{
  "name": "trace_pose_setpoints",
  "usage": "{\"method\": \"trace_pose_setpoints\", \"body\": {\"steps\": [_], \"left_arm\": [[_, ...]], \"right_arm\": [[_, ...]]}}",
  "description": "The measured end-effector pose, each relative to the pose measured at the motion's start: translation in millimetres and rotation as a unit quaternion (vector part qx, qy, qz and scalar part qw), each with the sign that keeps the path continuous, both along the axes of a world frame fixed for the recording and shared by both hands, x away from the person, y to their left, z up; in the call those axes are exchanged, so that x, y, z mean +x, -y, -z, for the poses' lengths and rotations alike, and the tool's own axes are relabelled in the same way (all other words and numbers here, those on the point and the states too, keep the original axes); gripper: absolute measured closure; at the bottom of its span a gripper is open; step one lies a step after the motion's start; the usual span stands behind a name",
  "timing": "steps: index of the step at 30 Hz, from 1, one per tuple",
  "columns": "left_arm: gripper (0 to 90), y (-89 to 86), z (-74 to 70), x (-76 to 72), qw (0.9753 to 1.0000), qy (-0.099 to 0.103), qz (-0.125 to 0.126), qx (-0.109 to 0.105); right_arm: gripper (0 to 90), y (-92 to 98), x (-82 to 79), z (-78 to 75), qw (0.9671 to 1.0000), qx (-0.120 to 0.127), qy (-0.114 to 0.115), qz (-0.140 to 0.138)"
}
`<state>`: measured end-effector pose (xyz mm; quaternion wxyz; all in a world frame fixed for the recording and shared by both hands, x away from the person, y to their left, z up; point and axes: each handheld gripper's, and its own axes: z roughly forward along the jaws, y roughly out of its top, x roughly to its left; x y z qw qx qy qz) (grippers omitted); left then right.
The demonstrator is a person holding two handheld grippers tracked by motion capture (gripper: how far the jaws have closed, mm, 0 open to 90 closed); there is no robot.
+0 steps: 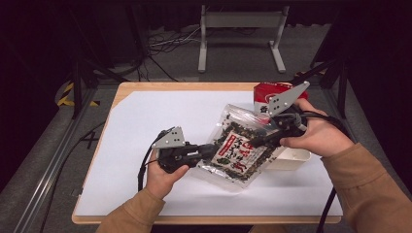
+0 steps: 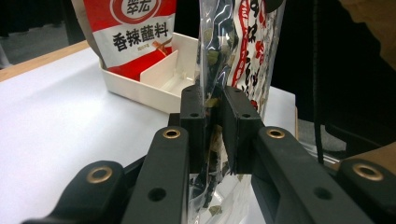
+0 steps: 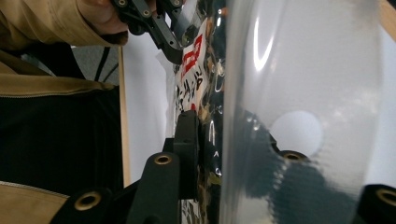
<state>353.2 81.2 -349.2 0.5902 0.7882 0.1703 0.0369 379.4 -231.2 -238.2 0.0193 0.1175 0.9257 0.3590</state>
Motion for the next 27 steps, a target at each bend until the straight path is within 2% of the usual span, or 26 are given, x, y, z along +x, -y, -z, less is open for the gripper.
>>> {"method": "trace_pose_setpoints", "body": {"steps": [4,7,9,12,14,16,19,20,22,24,25,27], "left_arm": [[78.7,-0.4,1.0,1.4,1.0,-0.004,0.003,-0.008],[77.4,-0.1,2.2,3.9,0.9998,-0.009,0.012,-0.013],[75.3,0.1,2.3,4.4,0.9997,-0.01,0.015,-0.018],[66.5,-3.1,0.7,5.1,0.9995,-0.01,0.007,-0.029],[58.1,-7.8,-0.9,7.0,0.9994,-0.008,-0.003,-0.033],[54.2,-13.2,-2.8,8.8,0.9993,-0.003,-0.015,-0.033],[47.6,-19.1,-4.9,10.7,0.9991,0.008,-0.036,-0.021],[43.6,-19.1,-4.9,10.7,0.9991,0.008,-0.036,-0.021],[40.4,-22.7,-5.5,13.1,0.9982,0.021,-0.055,-0.007],[39.1,-26.2,-5.7,14.1,0.9973,0.026,-0.069,0.002],[38.5,-27.5,-5.5,14.7,0.9971,0.024,-0.072,0.003],[38.1,-30.5,-5.5,16.0,0.9967,0.026,-0.077,0.006]], "right_arm": [[73.9,0.2,0.9,-1.8,0.9997,0.005,-0.022,0.008],[74.2,0.3,0.1,-3.0,0.9998,0.004,-0.018,0.003],[74.4,0.8,-0.8,-4.9,0.9995,0.002,-0.029,0.008],[74.5,4.0,-2.5,-12.0,0.9989,0.002,-0.042,0.021],[74.5,8.3,-3.2,-19.1,0.9988,0.002,-0.039,0.03],[74.5,15.3,-3.7,-29.9,0.9983,0.005,-0.038,0.044],[74.5,23.8,-3.9,-43.8,0.9975,0.002,-0.031,0.063],[74.5,27.6,-3.3,-49.7,0.9971,-0.004,-0.024,0.072],[74.5,31.5,-2.6,-55.4,0.9965,-0.007,-0.02,0.081],[74.5,39.2,0.1,-63.6,0.9951,-0.009,-0.015,0.097],[74.5,47.9,3.7,-70.0,0.9932,-0.009,-0.01,0.116],[74.5,51.3,5.3,-71.9,0.9925,-0.01,-0.007,0.121]]}}
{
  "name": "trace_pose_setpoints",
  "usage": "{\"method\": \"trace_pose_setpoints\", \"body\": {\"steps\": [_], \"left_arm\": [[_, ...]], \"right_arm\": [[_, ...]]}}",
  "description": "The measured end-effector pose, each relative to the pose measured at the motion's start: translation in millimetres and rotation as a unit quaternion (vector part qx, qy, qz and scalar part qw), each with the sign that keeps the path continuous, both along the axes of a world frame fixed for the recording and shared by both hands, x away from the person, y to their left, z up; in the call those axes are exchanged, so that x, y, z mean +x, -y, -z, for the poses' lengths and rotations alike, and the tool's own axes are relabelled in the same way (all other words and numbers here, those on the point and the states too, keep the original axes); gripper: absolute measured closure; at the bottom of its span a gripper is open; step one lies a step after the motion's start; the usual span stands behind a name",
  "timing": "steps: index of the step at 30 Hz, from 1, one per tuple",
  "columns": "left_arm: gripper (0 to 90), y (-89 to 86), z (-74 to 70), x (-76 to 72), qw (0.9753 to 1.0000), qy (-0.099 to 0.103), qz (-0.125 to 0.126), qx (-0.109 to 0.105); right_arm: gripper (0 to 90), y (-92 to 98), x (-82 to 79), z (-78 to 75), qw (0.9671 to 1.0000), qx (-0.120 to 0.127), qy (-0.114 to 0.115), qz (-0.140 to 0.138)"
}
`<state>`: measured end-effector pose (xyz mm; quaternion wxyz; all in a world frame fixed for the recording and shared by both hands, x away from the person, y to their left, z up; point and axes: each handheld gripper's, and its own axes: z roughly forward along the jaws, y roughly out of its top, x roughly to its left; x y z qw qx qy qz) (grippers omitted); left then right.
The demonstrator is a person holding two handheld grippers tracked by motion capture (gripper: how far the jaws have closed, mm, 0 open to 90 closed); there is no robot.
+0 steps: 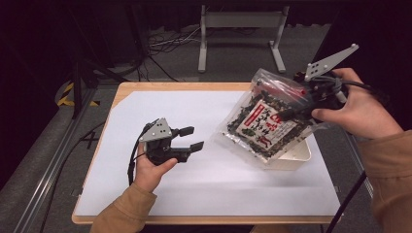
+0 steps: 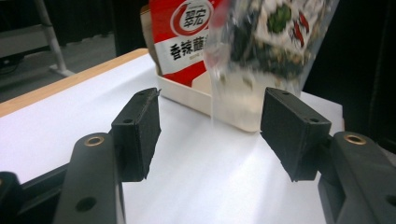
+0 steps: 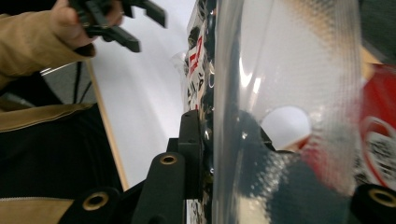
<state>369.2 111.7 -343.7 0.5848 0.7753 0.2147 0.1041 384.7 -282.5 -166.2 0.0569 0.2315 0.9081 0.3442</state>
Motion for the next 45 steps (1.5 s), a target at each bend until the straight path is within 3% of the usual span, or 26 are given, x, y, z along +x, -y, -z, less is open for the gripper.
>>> {"method": "trace_pose_setpoints", "body": {"steps": [6,16,22,32,36,38,41,45], "left_arm": [[38.2,-5.4,1.2,3.3,0.9999,-0.006,-0.01,0.005],[38.3,-9.9,2.1,5.6,0.9998,-0.009,-0.019,0.006],[38.4,-8.7,3.1,5.9,0.9997,-0.012,-0.018,0.009],[38.3,-9.3,4.2,6.8,0.9997,-0.012,-0.018,0.014],[38.3,-9.2,4.6,6.6,0.9997,-0.013,-0.018,0.013],[38.2,-8.1,4.9,6.3,0.9996,-0.016,-0.017,0.013],[37.9,-6.7,5.1,5.9,0.9996,-0.016,-0.017,0.013],[37.9,-7.1,5.2,6.3,0.9996,-0.015,-0.017,0.015]], "right_arm": [[74.5,24.5,9.1,-10.3,0.9991,0.003,0.009,0.042],[74.5,45.7,13.5,-24.0,0.9976,0.009,0.02,0.066],[74.5,56.8,14.5,-27.2,0.9938,-0.027,0.036,0.101],[74.5,52.5,25.9,-5.8,0.9853,-0.105,0.021,0.133],[74.6,49.5,28.0,3.5,0.9779,-0.143,0.015,0.151],[74.6,48.8,29.6,9.3,0.9789,-0.145,0.001,0.144],[74.7,46.7,33.6,21.3,0.9766,-0.155,-0.017,0.148],[74.7,46.3,38.4,31.3,0.9747,-0.159,-0.023,0.155]]}}
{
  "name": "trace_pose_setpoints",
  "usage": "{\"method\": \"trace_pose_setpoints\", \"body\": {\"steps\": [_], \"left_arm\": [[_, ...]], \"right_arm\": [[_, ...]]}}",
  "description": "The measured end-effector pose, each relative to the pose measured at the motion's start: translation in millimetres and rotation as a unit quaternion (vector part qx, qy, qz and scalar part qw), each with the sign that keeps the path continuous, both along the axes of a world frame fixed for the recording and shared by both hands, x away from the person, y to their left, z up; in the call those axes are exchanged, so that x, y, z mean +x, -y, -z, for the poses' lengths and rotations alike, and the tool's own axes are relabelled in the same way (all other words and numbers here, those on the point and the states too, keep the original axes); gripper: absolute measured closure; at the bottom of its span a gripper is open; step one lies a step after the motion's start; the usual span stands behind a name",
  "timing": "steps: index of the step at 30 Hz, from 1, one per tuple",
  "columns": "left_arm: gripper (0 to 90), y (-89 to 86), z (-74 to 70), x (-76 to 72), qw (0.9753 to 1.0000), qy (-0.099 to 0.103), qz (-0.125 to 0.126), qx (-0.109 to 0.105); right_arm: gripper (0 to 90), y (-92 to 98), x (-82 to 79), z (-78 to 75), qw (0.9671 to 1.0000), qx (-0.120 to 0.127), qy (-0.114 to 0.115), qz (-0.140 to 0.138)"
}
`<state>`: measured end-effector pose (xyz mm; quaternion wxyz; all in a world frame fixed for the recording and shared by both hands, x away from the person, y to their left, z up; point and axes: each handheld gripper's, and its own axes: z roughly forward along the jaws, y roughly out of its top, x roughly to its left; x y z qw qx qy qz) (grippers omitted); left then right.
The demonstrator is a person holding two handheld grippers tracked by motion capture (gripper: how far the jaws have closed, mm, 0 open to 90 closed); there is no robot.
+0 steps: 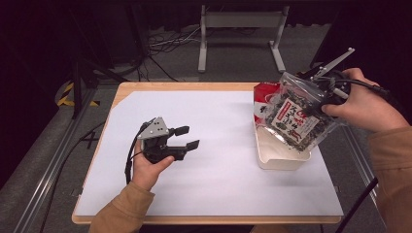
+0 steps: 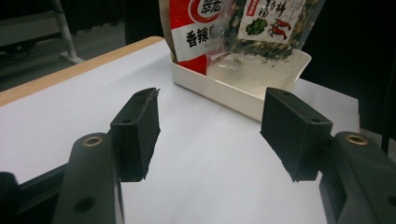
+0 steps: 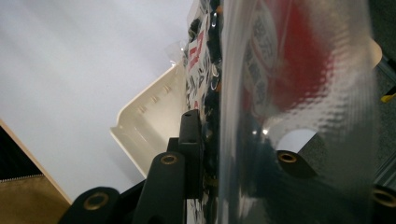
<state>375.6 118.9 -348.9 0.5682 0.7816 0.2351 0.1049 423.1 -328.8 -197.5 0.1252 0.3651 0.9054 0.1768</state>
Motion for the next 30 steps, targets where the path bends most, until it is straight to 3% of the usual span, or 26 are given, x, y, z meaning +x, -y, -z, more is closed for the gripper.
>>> {"method": "trace_pose_setpoints", "body": {"steps": [5,9,21,26,30], "left_arm": [[37.9,-1.1,1.0,1.1,1.0,-0.004,-0.002,-0.003],[37.9,-0.6,0.9,0.4,1.0,-0.004,-0.002,-0.003],[37.8,1.2,2.5,1.7,1.0,-0.008,-0.002,-0.001],[37.9,-0.4,1.6,1.4,1.0,-0.005,-0.003,-0.001],[37.9,-2.1,1.3,0.3,0.9999,-0.009,-0.006,-0.004]], "right_arm": [[74.7,0.3,8.5,18.0,0.9997,0.009,-0.023,0.006],[74.7,-5.6,15.3,32.4,0.9993,0.0,-0.037,0.006],[74.8,-2.4,25.7,51.4,0.9984,0.014,-0.053,0.009],[74.7,-14.9,31.8,53.7,0.9983,-0.001,-0.058,0.009],[74.6,-7.6,33.9,56.0,0.998,0.015,-0.059,0.017]]}}
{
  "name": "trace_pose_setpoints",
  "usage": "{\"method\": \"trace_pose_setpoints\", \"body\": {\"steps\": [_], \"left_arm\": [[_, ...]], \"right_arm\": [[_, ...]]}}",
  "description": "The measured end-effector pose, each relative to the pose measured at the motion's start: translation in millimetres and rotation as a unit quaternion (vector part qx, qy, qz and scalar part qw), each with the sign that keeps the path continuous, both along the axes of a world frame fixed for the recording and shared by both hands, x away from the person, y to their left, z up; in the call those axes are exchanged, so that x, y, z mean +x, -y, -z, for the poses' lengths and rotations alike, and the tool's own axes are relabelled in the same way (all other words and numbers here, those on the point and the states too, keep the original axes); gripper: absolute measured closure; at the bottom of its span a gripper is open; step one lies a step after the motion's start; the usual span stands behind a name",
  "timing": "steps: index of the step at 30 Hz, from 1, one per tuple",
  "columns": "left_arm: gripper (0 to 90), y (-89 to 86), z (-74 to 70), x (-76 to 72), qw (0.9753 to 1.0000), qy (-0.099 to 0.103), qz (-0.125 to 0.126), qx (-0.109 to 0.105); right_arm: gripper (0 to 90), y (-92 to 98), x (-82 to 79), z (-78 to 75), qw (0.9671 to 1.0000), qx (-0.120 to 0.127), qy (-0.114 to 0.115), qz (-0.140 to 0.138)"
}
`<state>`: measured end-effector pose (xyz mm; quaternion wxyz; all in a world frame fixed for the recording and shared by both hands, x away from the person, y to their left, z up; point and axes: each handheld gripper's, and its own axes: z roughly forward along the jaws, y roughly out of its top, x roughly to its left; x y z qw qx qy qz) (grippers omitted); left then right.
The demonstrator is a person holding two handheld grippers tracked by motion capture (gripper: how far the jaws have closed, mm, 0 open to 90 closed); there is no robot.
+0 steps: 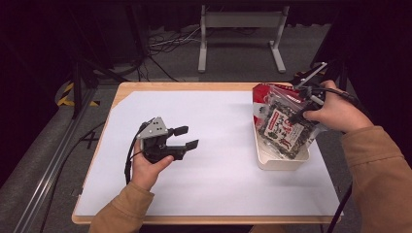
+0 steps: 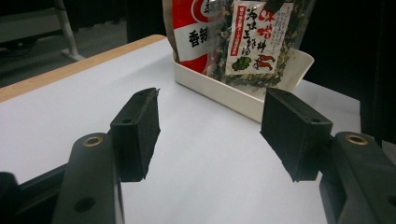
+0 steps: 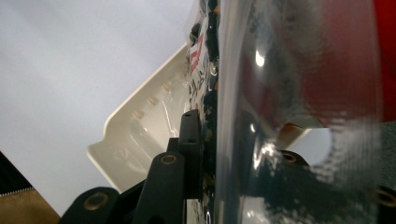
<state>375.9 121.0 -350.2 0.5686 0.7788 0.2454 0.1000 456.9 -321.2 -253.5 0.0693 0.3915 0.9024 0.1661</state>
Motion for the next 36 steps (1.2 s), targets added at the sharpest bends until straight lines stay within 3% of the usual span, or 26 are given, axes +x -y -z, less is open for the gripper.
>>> {"method": "trace_pose_setpoints", "body": {"steps": [3,8,9,10,13,16,17,18,19,21,28,31,32,36], "left_arm": [[37.6,-2.1,0.0,0.4,1.0,0.0,-0.002,0.006],[35.9,-8.1,1.1,1.9,0.9998,-0.001,-0.013,0.018],[35.9,-10.4,2.9,1.0,0.9996,-0.012,-0.015,0.018],[35.1,-12.2,3.4,1.5,0.9995,-0.009,-0.017,0.024],[33.9,-18.3,7.2,-0.6,0.9992,-0.013,-0.019,0.032],[32.5,-27.9,12.4,-4.7,0.9987,-0.016,-0.024,0.043],[31.9,-30.5,13.7,-5.8,0.9986,-0.02,-0.025,0.042],[31.7,-35.4,15.4,-7.2,0.9984,-0.023,-0.028,0.043],[31.7,-39.1,16.6,-8.4,0.9983,-0.024,-0.032,0.042],[31.6,-46.3,18.0,-10.2,0.9981,-0.026,-0.037,0.042],[30.6,-64.1,20.2,-21.7,0.9973,-0.028,-0.053,0.043],[30.5,-72.8,20.7,-28.0,0.997,-0.026,-0.061,0.041],[30.4,-75.6,21.1,-30.4,0.9969,-0.026,-0.063,0.04],[30.3,-86.6,23.1,-40.2,0.9963,-0.026,-0.071,0.04]], "right_arm": [[74.2,14.5,2.6,4.1,0.9994,0.032,0.01,0.002],[69.0,23.4,1.0,6.1,0.9979,0.06,0.025,0.004],[61.2,24.4,-0.4,6.1,0.9972,0.064,0.038,0.002],[52.2,27.0,-3.0,6.1,0.995,0.074,0.066,-0.006],[41.3,31.3,-9.9,3.5,0.9916,0.088,0.094,-0.011],[33.3,38.6,-23.2,-6.0,0.9813,0.12,0.15,-0.007],[30.5,43.8,-33.2,-13.5,0.9739,0.134,0.183,-0.006],[29.9,47.4,-40.5,-18.2,0.9688,0.143,0.202,-0.005],[29.9,47.4,-40.5,-18.2,0.9688,0.143,0.202,-0.005],[29.5,52.1,-52.0,-24.3,0.9595,0.16,0.232,-0.001],[29.3,60.4,-94.4,-34.2,0.9322,0.176,0.315,0.027],[30.2,62.3,-113.7,-31.1,0.9194,0.184,0.346,0.036],[30.5,62.1,-125.2,-25.7,0.9115,0.196,0.36,0.037],[30.6,58.8,-139.5,-11.9,0.9053,0.211,0.367,0.032]]}}
